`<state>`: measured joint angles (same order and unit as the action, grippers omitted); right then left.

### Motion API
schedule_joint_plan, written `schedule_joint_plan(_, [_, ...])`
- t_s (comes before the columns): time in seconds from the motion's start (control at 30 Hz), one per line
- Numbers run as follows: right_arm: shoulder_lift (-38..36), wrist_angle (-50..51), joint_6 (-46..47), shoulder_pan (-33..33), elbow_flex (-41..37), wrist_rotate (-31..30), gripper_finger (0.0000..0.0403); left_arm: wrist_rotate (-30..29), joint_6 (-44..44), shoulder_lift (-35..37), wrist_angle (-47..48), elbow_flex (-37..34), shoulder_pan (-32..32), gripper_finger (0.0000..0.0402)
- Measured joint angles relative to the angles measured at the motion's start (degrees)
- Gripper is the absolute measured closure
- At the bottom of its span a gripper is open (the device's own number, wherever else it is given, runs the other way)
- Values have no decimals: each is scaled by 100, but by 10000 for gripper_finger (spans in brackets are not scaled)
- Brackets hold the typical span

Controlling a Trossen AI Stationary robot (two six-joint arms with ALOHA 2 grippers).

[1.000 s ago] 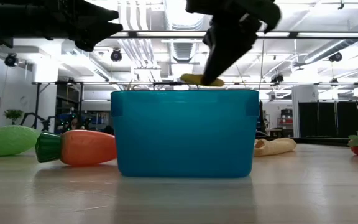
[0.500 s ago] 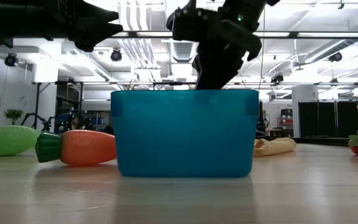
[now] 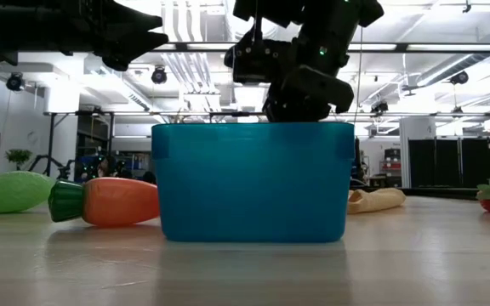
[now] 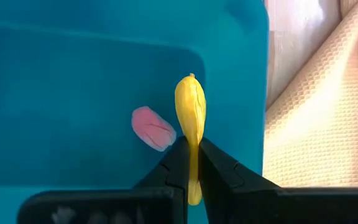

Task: Pick and placing Produce into tupperware
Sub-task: Put the corn into the bin

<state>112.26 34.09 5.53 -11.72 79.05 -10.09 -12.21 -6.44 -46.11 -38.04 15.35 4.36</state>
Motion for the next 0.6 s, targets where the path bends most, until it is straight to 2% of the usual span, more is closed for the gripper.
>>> schedule_joint_plan(0.43, [-1, 2, 25, 28, 0, -42, 385, 0, 0, 0, 0, -2, 0, 157])
schedule_joint_plan(0.6, [-2, 2, 45, 28, 0, -42, 364, -1, 0, 0, -2, -4, 0, 157])
